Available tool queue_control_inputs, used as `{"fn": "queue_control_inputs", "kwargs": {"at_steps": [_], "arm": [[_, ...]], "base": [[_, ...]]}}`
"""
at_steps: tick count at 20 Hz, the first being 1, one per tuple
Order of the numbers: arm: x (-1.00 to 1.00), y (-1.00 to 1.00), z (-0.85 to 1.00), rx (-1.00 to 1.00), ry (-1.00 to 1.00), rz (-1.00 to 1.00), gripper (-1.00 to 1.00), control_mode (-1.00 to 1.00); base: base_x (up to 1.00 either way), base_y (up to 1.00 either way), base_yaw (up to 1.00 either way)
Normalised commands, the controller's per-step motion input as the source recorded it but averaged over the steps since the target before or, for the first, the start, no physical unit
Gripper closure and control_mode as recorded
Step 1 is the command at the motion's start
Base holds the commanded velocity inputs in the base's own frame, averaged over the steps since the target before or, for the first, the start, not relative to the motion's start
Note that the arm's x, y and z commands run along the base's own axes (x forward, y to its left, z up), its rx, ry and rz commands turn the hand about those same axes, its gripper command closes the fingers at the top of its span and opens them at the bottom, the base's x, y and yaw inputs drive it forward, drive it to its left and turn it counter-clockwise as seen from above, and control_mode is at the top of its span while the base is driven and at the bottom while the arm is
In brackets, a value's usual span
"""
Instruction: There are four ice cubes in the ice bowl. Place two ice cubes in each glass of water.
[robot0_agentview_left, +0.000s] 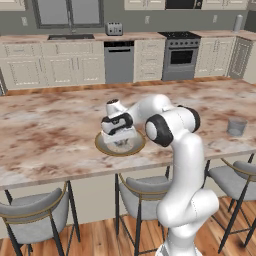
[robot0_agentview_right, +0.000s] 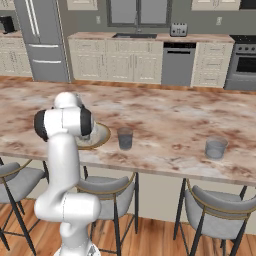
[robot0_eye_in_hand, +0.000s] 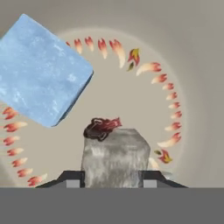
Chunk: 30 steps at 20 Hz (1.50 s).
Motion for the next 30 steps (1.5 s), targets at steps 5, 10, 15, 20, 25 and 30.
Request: {"fn": "queue_control_inputs", "kwargs": {"at_steps": [5, 10, 15, 20, 25, 30], "arm": [[-0.16, -0.28, 0.85, 0.00, 0.00, 0.01, 1.00, -1.00], [-0.38, -0.52, 0.83, 0.02, 0.00, 0.00, 1.00, -1.00], [-0.30, -0.99, 0.46, 0.07, 0.03, 0.00, 1.00, -1.00], [-0.31, -1.00, 0.23, 0.05, 0.00, 0.01, 1.00, -1.00], [-0.06, -0.82, 0.18, 0.00, 0.00, 0.02, 1.00, -1.00], [0.02, -0.59, 0.05, 0.00, 0.00, 0.03, 1.00, -1.00]], "base": [[0.00, 0.00, 0.00], [0.00, 0.00, 0.00], [0.00, 0.00, 0.00], [0.00, 0.00, 0.00], [0.00, 0.00, 0.00], [0.00, 0.00, 0.00]]}}
